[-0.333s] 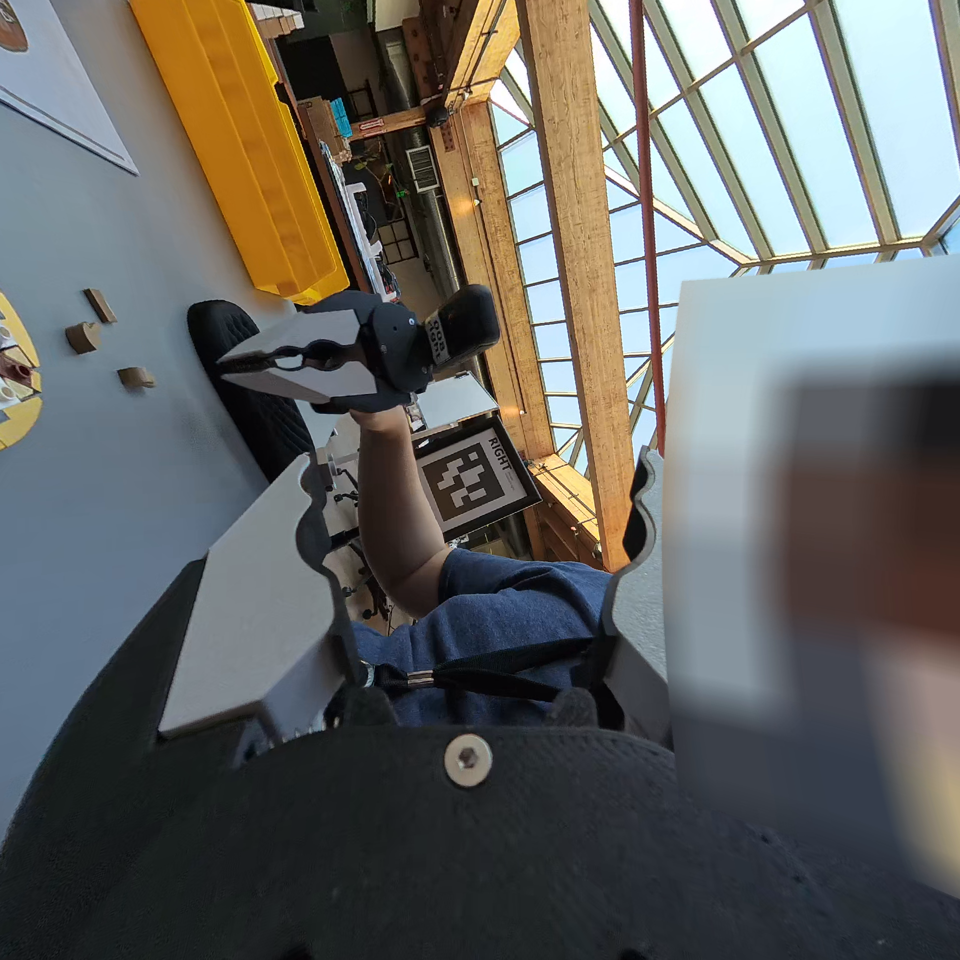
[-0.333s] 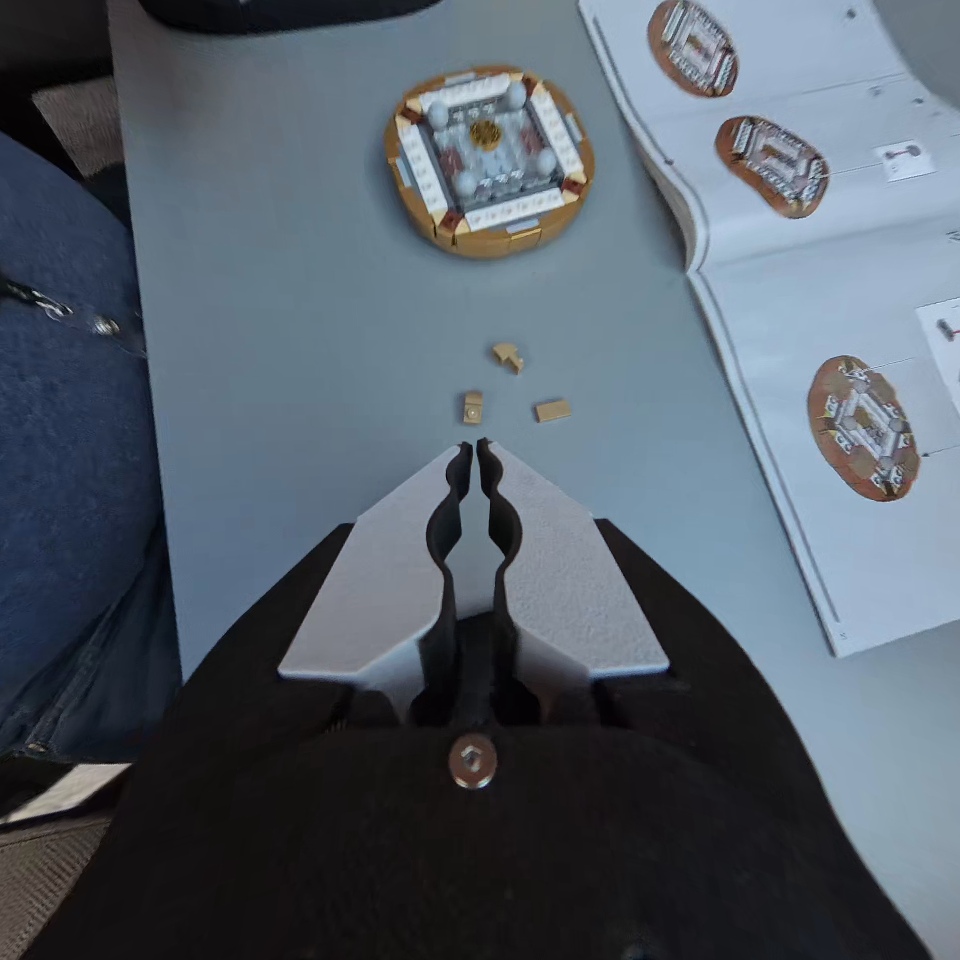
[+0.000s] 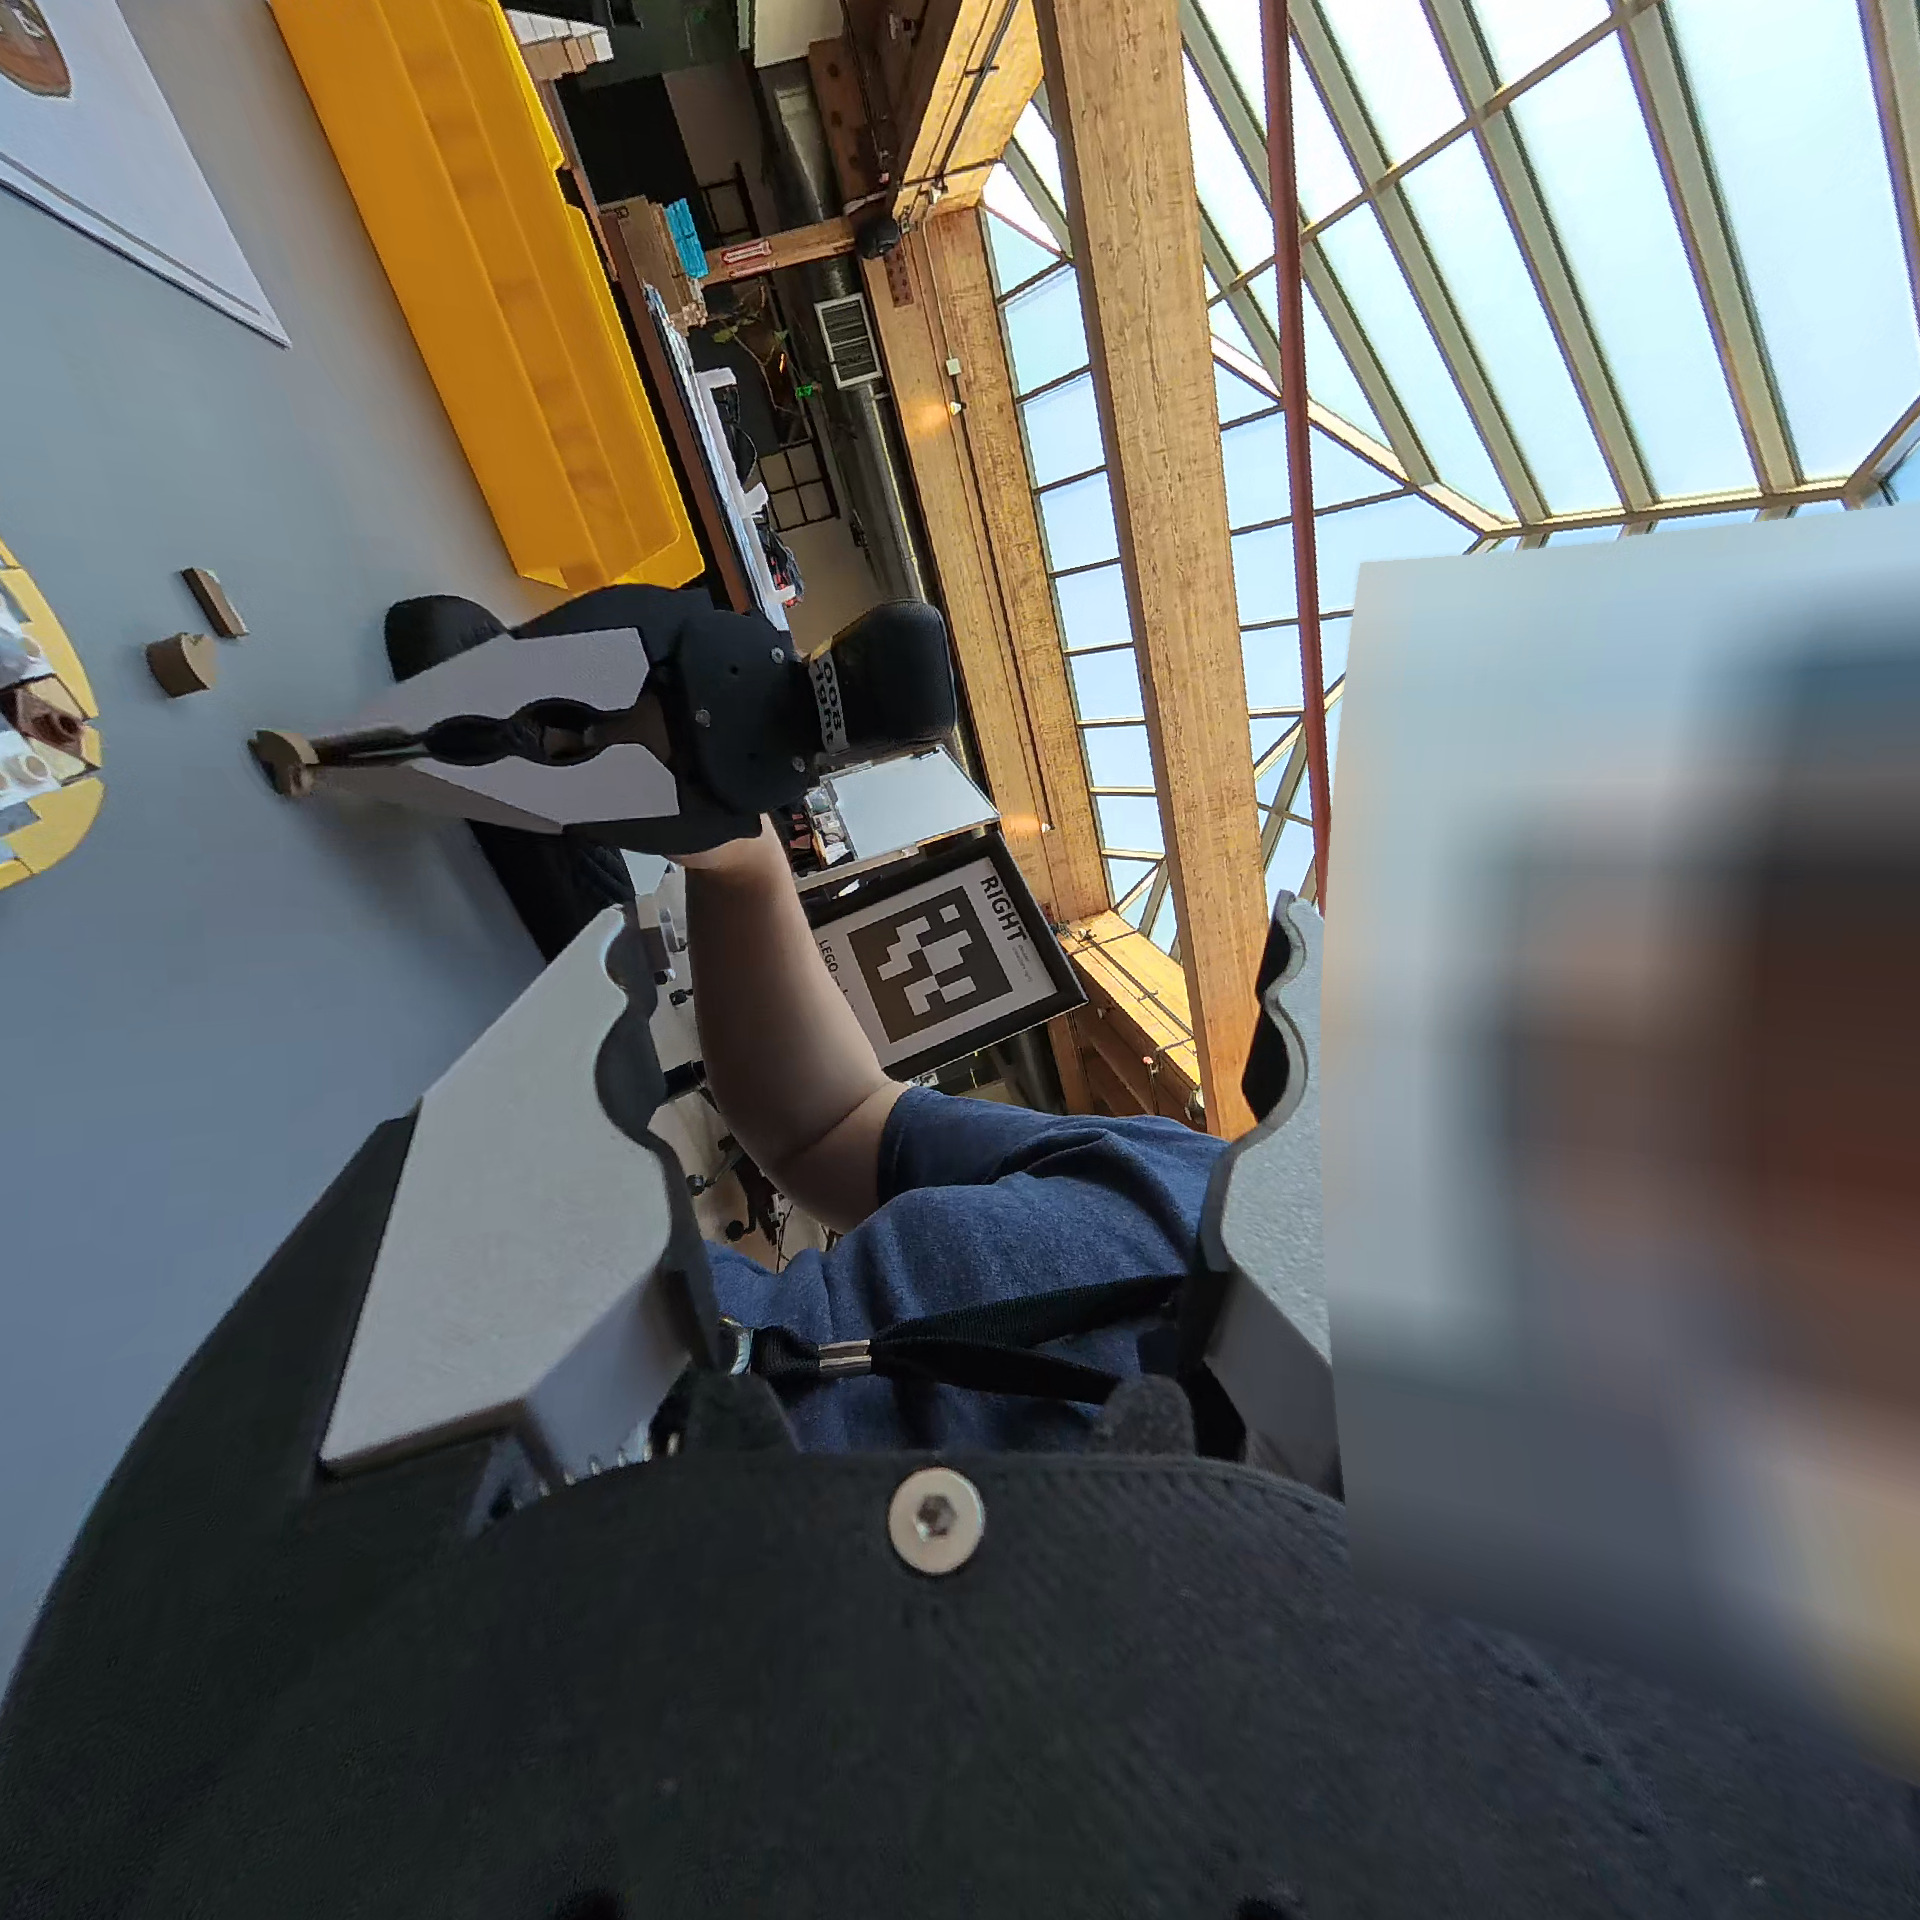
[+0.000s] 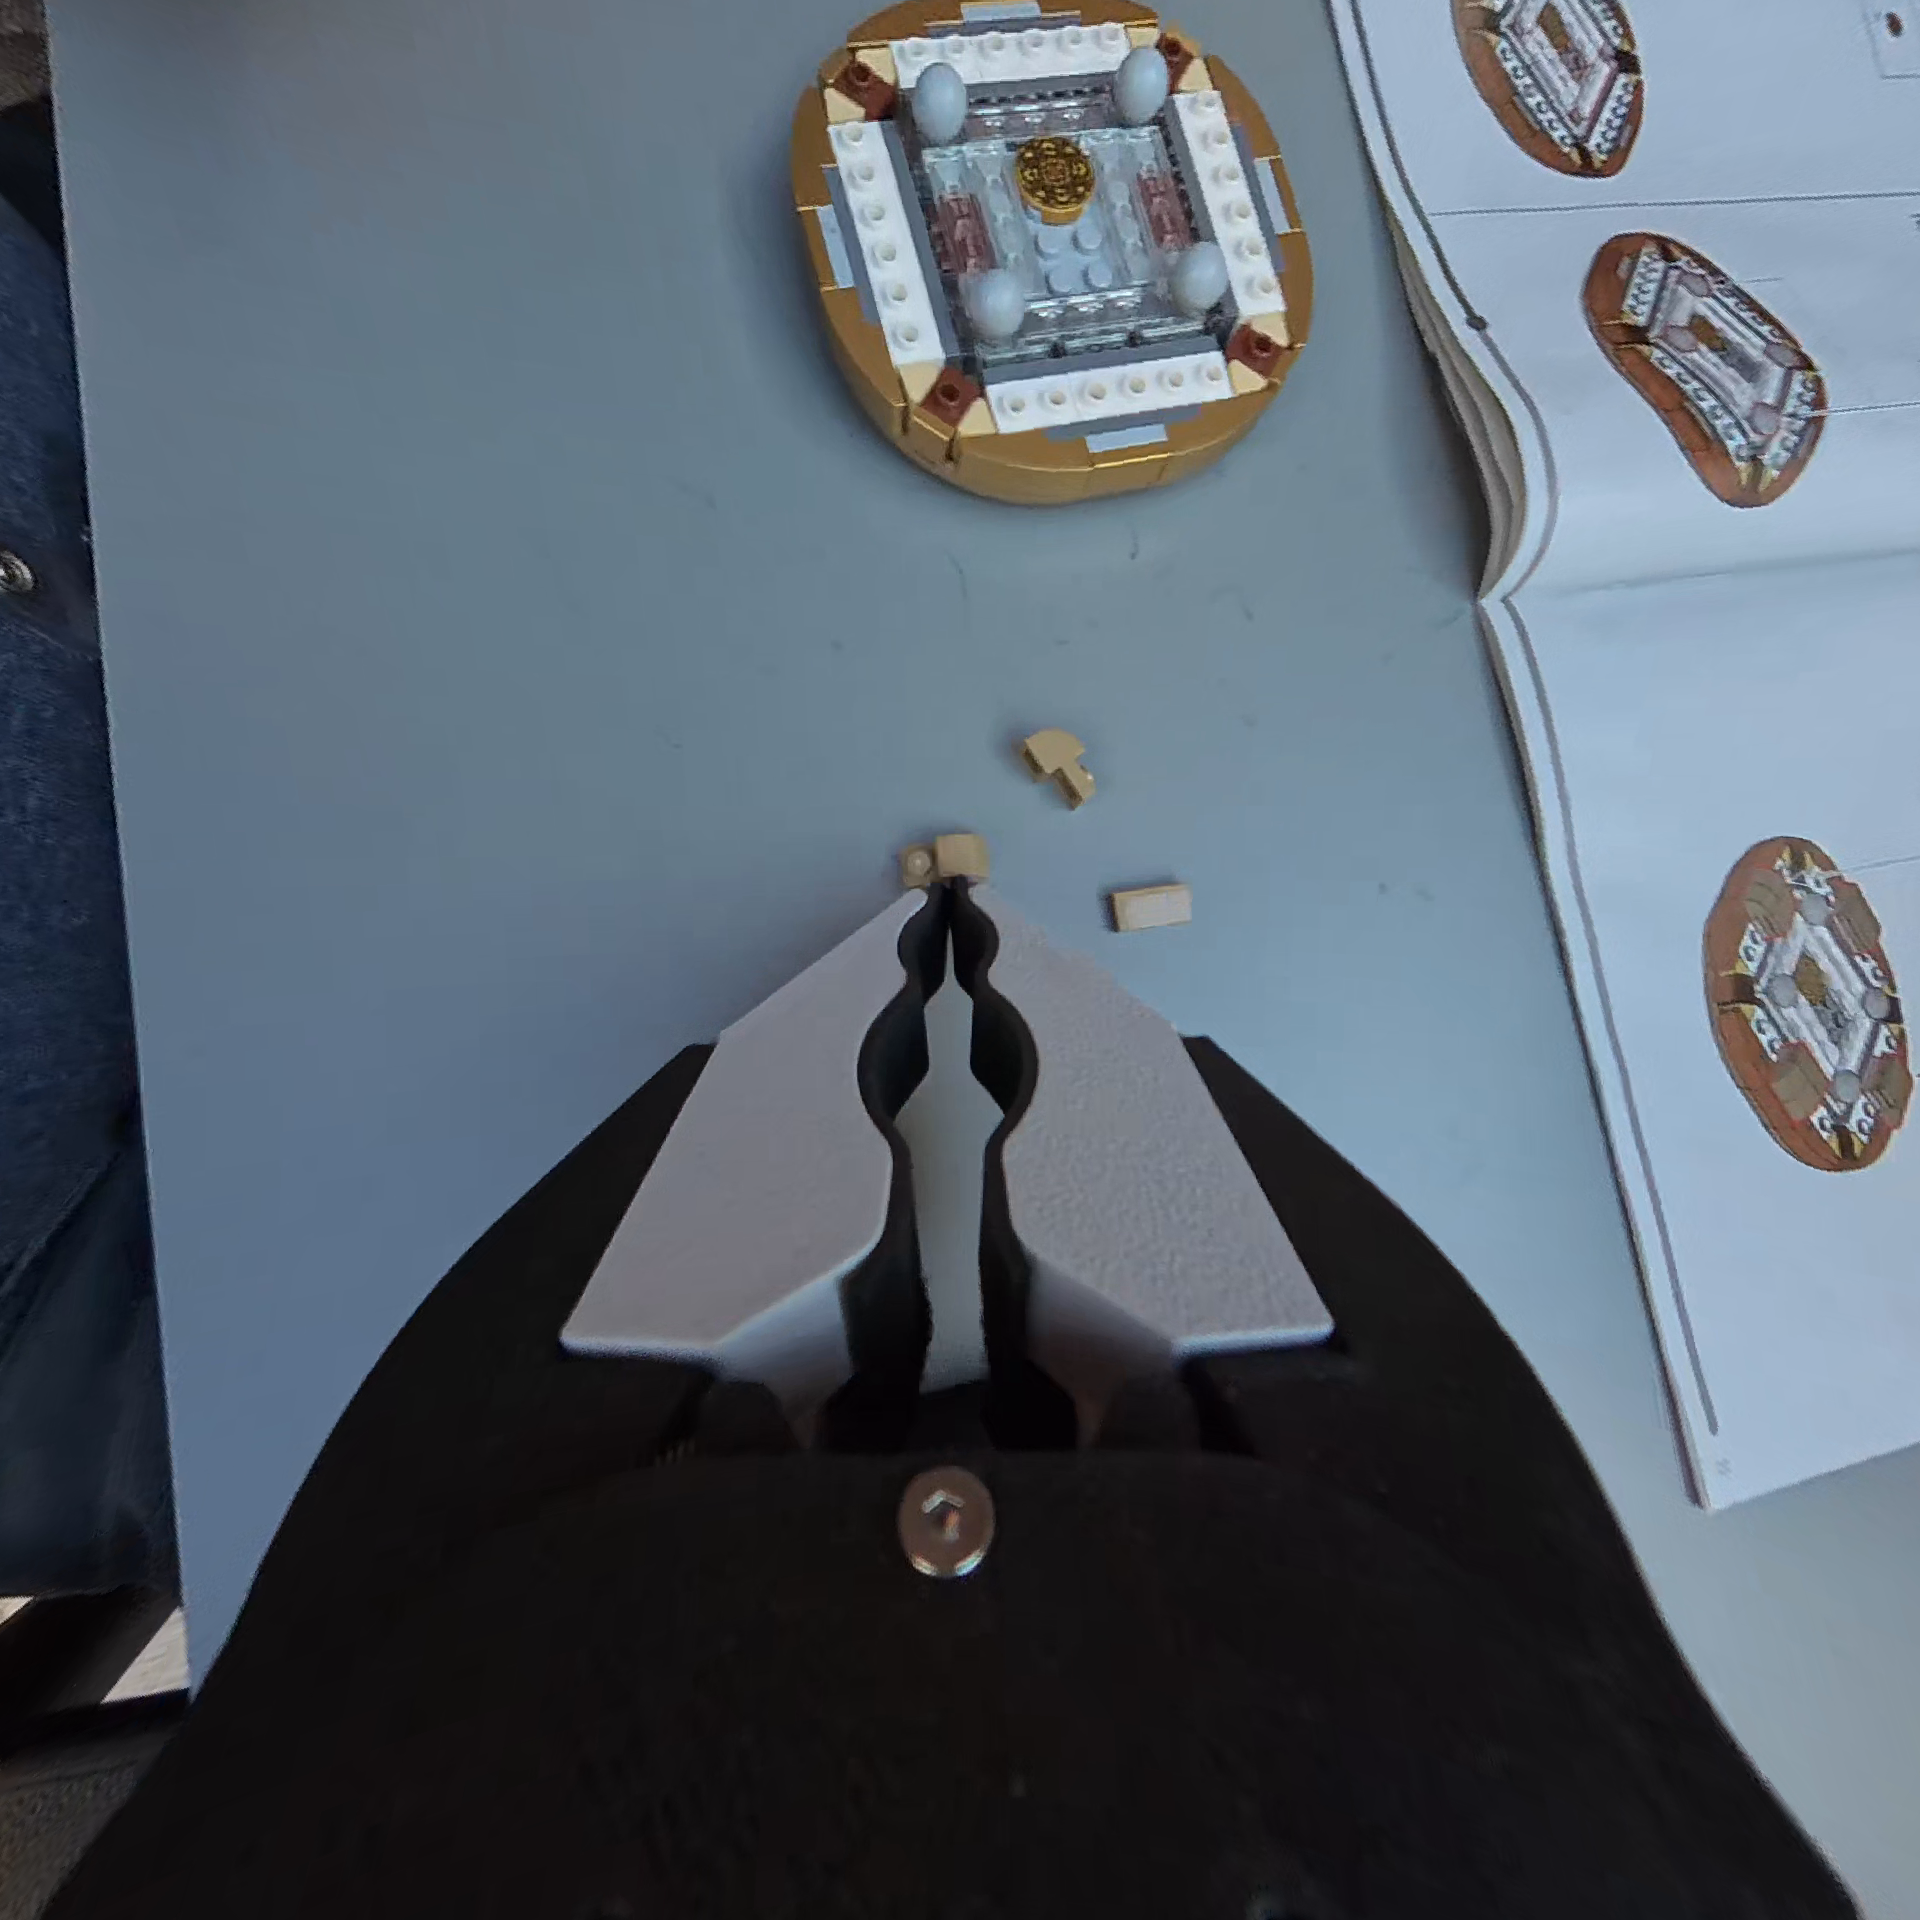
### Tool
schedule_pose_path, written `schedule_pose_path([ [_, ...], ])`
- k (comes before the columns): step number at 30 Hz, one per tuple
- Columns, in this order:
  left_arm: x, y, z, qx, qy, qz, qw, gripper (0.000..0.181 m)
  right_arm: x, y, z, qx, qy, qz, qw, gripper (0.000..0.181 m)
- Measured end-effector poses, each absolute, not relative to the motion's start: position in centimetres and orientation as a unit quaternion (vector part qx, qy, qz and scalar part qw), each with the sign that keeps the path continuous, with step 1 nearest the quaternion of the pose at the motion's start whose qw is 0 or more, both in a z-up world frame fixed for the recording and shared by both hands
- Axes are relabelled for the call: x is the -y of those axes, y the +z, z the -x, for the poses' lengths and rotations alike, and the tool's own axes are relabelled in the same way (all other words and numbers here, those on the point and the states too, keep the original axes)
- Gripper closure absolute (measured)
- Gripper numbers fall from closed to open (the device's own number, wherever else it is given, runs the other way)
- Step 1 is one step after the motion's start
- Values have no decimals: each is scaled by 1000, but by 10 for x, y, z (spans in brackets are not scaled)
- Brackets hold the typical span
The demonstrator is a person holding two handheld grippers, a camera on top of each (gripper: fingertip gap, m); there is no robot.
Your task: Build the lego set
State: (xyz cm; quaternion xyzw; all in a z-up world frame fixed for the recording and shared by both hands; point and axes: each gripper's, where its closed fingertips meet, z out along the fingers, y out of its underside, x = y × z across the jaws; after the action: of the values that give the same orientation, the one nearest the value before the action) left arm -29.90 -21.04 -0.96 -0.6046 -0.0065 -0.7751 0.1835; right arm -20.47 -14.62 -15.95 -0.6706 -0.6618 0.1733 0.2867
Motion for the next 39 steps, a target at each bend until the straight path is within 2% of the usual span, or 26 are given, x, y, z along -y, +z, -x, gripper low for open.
schedule_pose_path([
  [1, 210, -11, 300, 10, -776, 604, 183, 66, 151, -162, 207, 664, 172, 674, 275, 181],
  [4, 210, -12, 302, 11, -778, 601, 184, 68, 165, -162, 218, 669, 179, 674, 256, 181],
  [12, 214, -12, 304, 6, -779, 599, 185, 70, 167, -146, 211, 683, 218, 637, 283, 181],
  [16, 215, -15, 304, 3, -780, 599, 183, 71, 158, -153, 207, 682, 220, 650, 251, 181],
  [20, 212, -19, 307, 7, -773, 605, 192, 72, 151, -159, 221, 699, 180, 629, 288, 181],
  [24, 211, -22, 312, 12, -770, 608, 193, 72, 157, -147, 229, 695, 219, 612, 309, 181],
  [27, 211, -23, 313, 10, -768, 611, 194, 72, 147, -133, 220, 700, 229, 593, 325, 173],
  [29, 211, -23, 313, 8, -768, 611, 193, 72, 146, -133, 218, 718, 241, 576, 309, 163],
  [39, 214, -23, 308, 9, -765, 616, 189, 73, 146, -158, 224, 833, 173, 486, 199, 160],
])
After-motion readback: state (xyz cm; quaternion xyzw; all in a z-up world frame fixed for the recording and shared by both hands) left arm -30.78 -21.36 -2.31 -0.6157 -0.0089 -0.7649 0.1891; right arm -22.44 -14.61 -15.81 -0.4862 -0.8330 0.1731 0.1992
